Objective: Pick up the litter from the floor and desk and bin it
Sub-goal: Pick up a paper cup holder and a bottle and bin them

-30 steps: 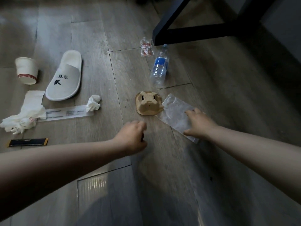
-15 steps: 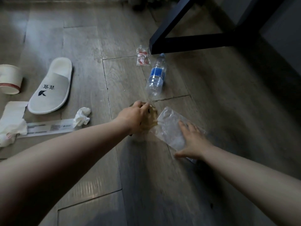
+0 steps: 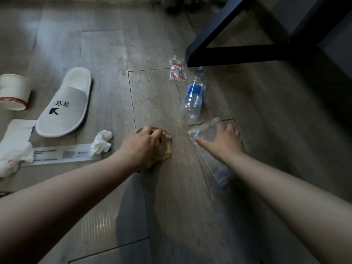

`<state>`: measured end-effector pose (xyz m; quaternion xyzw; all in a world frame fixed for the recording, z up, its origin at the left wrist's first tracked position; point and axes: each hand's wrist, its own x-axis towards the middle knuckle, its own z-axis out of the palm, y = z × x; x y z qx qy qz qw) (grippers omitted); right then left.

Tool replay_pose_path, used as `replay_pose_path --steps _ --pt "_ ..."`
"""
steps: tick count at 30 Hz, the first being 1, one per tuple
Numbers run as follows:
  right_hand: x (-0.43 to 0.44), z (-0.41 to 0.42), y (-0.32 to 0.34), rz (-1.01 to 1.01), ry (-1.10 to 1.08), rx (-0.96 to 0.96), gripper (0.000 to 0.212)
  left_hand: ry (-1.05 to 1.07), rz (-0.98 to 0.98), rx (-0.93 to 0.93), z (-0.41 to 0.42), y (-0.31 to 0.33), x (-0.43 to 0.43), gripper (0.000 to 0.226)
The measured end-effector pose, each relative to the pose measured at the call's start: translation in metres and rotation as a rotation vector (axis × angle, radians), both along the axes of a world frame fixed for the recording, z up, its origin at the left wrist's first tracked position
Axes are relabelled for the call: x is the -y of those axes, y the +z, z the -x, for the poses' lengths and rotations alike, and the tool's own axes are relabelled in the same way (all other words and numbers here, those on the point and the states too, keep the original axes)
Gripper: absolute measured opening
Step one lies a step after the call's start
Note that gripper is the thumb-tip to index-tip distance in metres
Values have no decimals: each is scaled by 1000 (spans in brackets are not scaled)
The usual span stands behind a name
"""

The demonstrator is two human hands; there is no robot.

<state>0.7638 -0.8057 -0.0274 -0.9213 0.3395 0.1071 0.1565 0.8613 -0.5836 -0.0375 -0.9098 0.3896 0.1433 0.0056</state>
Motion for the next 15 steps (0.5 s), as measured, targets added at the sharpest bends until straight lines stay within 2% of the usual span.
replay_pose_path --steps 3,7,11,13,15 --pt "-2 -44 7 -138 -15 200 92 11 15 -12 1 -3 1 81" --pt "-9 -95 -1 -236 -122 376 90 13 7 -23 1 -3 0 79" --pt "-8 -113 -10 -352 -312 421 82 11 -8 -24 3 -2 2 78" --pt "-6 -110 -8 -382 -336 417 73 12 -8 -34 2 -1 2 76" --pt "-4 -100 -2 -387 -303 402 74 9 -14 -32 3 0 2 76"
